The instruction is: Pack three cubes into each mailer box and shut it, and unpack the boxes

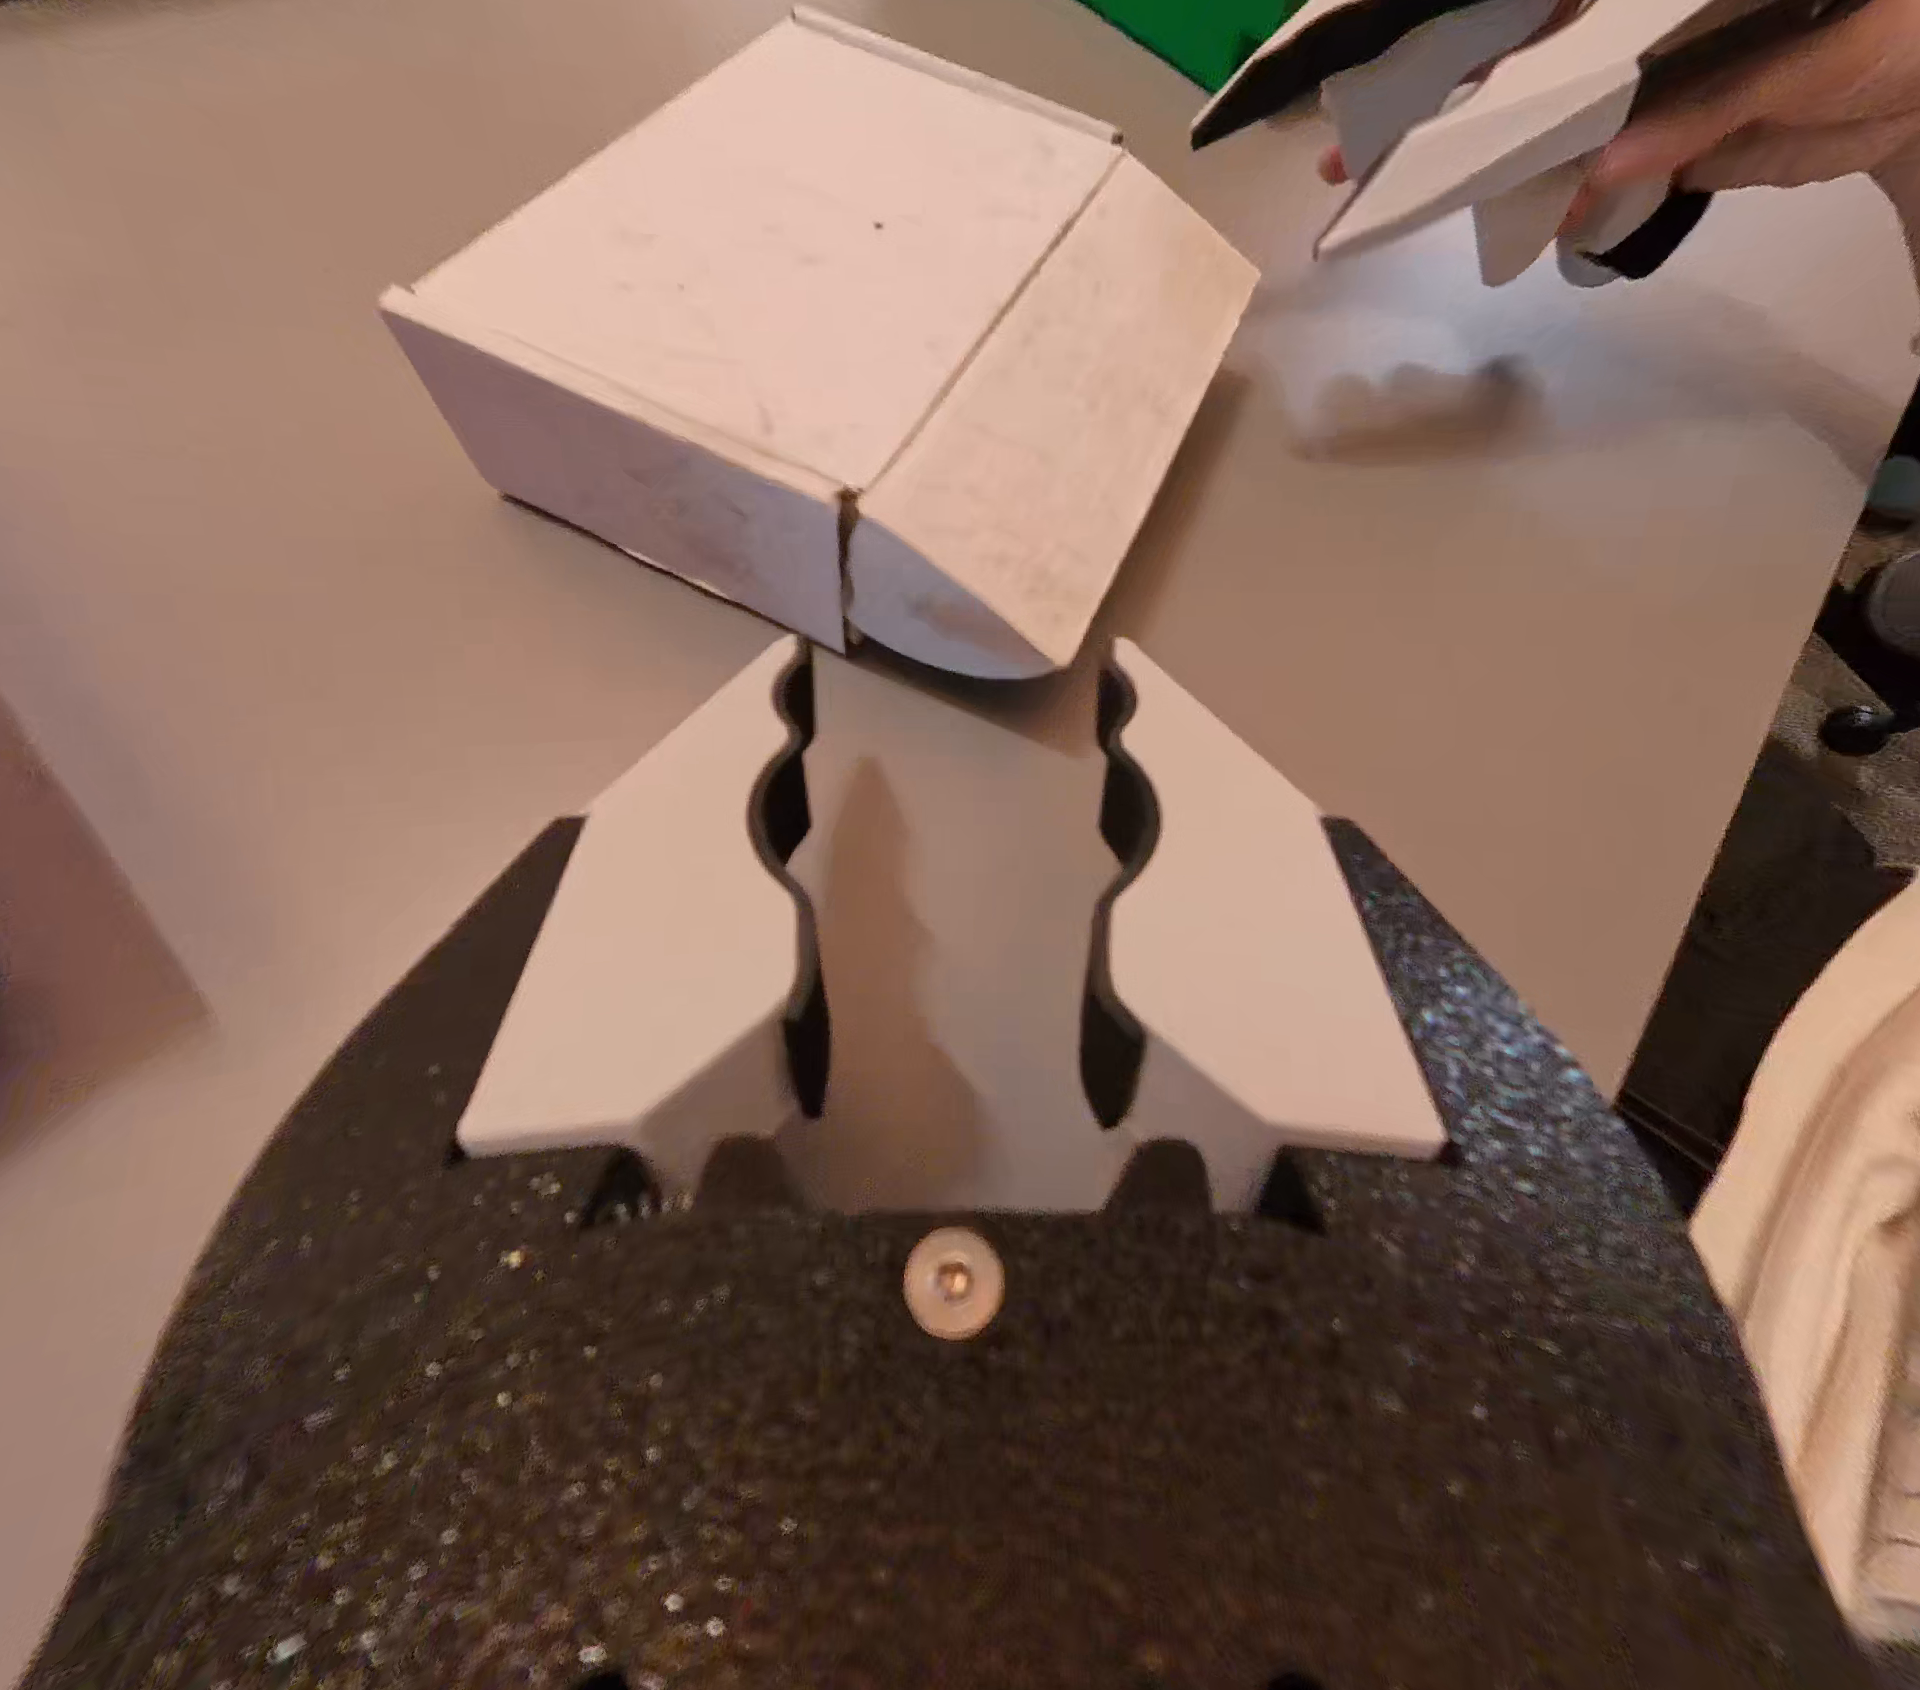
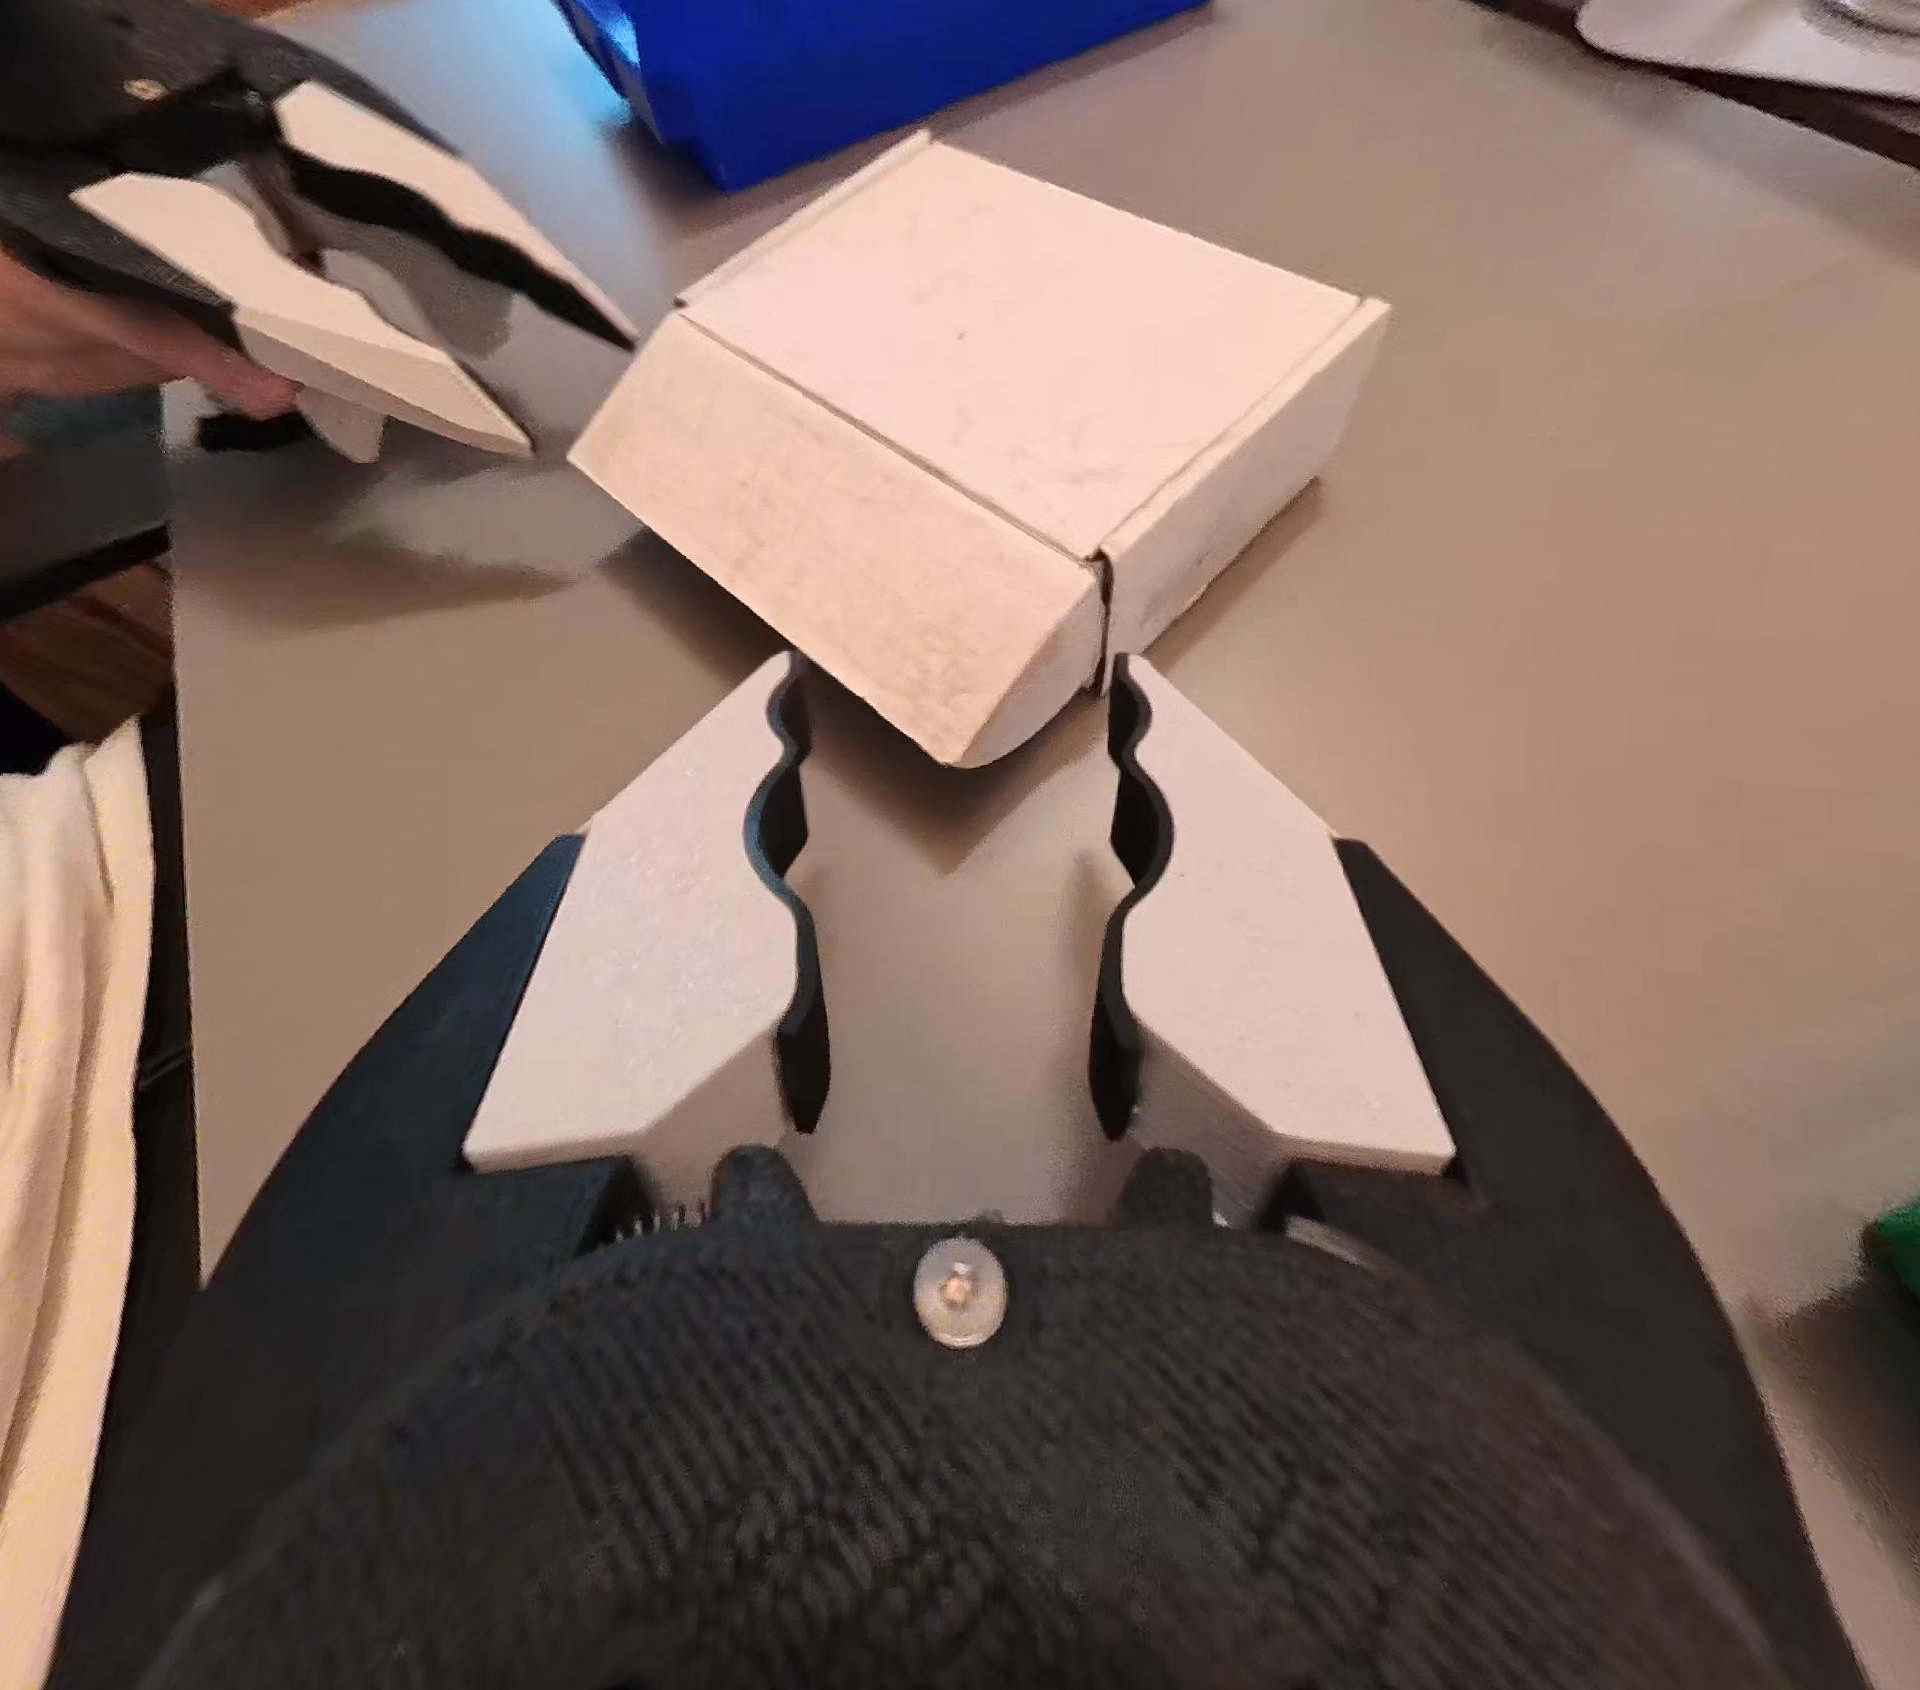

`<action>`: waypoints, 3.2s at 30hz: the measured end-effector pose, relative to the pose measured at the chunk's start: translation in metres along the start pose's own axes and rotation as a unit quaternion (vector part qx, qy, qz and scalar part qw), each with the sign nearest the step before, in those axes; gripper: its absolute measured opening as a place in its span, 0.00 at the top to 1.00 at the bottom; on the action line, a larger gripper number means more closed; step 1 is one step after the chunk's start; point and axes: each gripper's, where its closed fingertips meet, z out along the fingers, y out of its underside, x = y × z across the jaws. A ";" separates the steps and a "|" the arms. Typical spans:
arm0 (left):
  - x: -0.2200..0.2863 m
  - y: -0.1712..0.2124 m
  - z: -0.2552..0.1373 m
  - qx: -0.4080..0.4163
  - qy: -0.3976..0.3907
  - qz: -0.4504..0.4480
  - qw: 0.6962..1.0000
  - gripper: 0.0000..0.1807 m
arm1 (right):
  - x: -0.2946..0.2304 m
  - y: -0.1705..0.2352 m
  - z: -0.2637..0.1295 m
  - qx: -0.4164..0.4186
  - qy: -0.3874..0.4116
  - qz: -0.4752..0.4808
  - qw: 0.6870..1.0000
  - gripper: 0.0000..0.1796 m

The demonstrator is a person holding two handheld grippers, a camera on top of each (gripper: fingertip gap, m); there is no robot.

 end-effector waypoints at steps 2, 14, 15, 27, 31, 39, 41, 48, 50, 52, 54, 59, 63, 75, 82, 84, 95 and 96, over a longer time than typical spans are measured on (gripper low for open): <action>-0.006 -0.006 0.004 0.010 0.001 0.001 1.000 0.65 | 0.000 0.000 0.003 0.002 -0.025 -0.016 1.000 0.64; -0.020 -0.014 0.030 -0.010 0.082 0.057 0.995 0.59 | 0.021 -0.004 0.021 0.015 -0.083 0.015 0.996 0.57; -0.021 -0.015 0.031 -0.010 0.086 0.056 0.995 0.60 | 0.020 0.000 0.023 -0.001 -0.098 0.025 0.995 0.60; -0.040 -0.016 0.040 -0.023 0.059 0.073 0.995 0.70 | 0.022 0.017 0.042 -0.077 -0.085 -0.003 0.993 0.73; -0.046 -0.016 0.043 -0.026 0.031 0.096 0.995 0.73 | 0.026 0.019 0.044 -0.083 -0.053 -0.028 0.995 0.78; -0.046 -0.015 0.040 -0.026 0.051 0.125 0.991 0.66 | 0.025 0.016 0.043 -0.072 -0.047 -0.058 0.995 0.63; -0.048 -0.012 0.038 -0.030 0.059 0.126 0.990 0.66 | 0.031 0.012 0.041 -0.059 -0.036 -0.054 0.996 0.65; -0.048 -0.004 0.047 -0.065 0.075 0.167 0.981 0.73 | 0.026 0.032 0.051 -0.128 -0.075 -0.123 0.981 0.64; -0.051 -0.004 0.049 -0.066 0.062 0.194 0.977 0.74 | 0.034 0.029 0.053 -0.137 -0.052 -0.135 0.980 0.72; -0.055 -0.004 0.051 -0.067 0.044 0.211 0.974 0.78 | 0.037 0.028 0.052 -0.149 -0.044 -0.166 0.974 0.79; -0.059 -0.005 0.052 -0.065 0.024 0.242 0.968 0.80 | 0.038 0.028 0.052 -0.169 -0.032 -0.213 0.962 0.85; -0.062 -0.005 0.052 -0.064 0.011 0.246 0.967 0.81 | 0.041 0.027 0.054 -0.205 -0.008 -0.241 0.948 0.87; -0.063 -0.005 0.053 -0.064 0.006 0.246 0.967 0.82 | 0.041 0.026 0.055 -0.190 -0.001 -0.229 0.955 0.87; -0.068 -0.006 0.054 -0.064 0.007 0.256 0.964 0.84 | 0.041 0.026 0.056 -0.206 0.012 -0.220 0.953 0.87; -0.066 -0.009 0.049 -0.049 0.000 0.224 0.973 0.63 | 0.048 0.017 0.049 -0.217 0.065 -0.222 0.948 0.74; -0.070 -0.019 0.041 -0.012 -0.026 0.207 0.978 0.56 | 0.051 -0.001 0.036 -0.212 0.102 -0.234 0.943 0.48; -0.054 -0.019 0.030 0.004 0.006 0.156 0.988 0.38 | 0.022 -0.043 0.116 -0.318 -0.072 -0.231 0.917 0.33; -0.052 -0.020 0.028 0.010 0.012 0.151 0.988 0.38 | 0.024 -0.042 0.123 -0.330 -0.074 -0.234 0.912 0.33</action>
